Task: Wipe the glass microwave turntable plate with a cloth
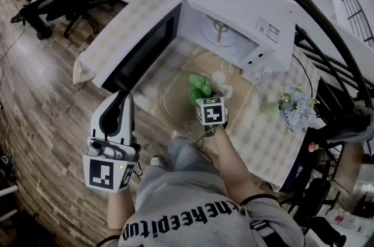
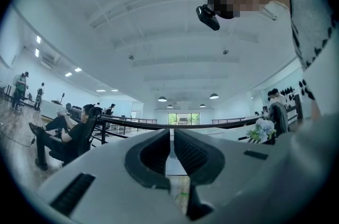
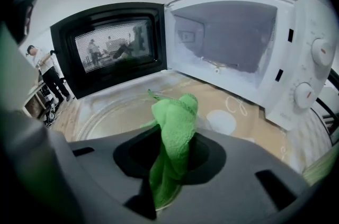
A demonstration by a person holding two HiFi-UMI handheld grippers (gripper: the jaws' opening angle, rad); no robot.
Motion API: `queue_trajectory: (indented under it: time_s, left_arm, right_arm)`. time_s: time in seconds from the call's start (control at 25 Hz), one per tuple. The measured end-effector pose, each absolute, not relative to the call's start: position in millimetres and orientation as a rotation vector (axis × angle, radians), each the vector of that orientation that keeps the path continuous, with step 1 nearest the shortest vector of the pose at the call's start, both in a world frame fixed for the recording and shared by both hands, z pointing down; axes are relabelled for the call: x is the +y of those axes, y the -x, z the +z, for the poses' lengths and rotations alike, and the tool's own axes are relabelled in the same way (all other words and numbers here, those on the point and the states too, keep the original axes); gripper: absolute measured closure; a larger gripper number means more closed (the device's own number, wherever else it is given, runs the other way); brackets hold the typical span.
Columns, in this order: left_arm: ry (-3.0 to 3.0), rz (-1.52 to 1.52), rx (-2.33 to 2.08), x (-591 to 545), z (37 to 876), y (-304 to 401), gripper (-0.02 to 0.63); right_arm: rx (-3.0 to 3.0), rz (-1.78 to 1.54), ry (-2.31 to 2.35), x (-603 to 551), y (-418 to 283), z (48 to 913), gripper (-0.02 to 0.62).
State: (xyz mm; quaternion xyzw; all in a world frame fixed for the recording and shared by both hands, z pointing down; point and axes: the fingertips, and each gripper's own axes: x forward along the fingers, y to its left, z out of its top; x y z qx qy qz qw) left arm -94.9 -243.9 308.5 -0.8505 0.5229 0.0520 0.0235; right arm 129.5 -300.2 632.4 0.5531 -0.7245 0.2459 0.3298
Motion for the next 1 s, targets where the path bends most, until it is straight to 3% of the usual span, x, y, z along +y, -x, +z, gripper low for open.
queue_trajectory:
  time_s: [0.6,1.0]
  left_arm:
    - [2.624,0.171,1.63,-240,306,105,0.581]
    - [2.606,0.159,1.659,-230,307,120,0.581]
  right_arm:
    - [-1.742,0.656,-1.579,-288,-188,628,0.491]
    - [-2.099,0.705,-1.217,-256,-9,612,0.491]
